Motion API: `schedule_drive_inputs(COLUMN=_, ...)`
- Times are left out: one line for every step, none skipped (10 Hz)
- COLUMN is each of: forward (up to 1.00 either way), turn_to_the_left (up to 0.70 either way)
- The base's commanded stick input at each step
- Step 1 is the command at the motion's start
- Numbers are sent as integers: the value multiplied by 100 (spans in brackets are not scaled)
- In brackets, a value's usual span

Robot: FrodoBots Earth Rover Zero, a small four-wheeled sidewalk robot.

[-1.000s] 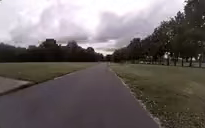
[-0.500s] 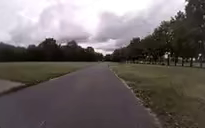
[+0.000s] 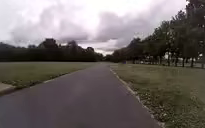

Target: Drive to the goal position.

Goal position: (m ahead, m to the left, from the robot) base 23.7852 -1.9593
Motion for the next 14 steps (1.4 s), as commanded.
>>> schedule_drive_inputs(forward=70, turn_to_the_left=0)
schedule_drive_inputs(forward=70, turn_to_the_left=0)
schedule_drive_inputs(forward=70, turn_to_the_left=0)
schedule_drive_inputs(forward=70, turn_to_the_left=0)
schedule_drive_inputs(forward=70, turn_to_the_left=0)
schedule_drive_inputs(forward=70, turn_to_the_left=0)
schedule_drive_inputs(forward=70, turn_to_the_left=0)
schedule_drive_inputs(forward=70, turn_to_the_left=0)
schedule_drive_inputs(forward=70, turn_to_the_left=0)
schedule_drive_inputs(forward=70, turn_to_the_left=0)
schedule_drive_inputs(forward=70, turn_to_the_left=0)
schedule_drive_inputs(forward=70, turn_to_the_left=0)
schedule_drive_inputs(forward=70, turn_to_the_left=14)
schedule_drive_inputs(forward=70, turn_to_the_left=14)
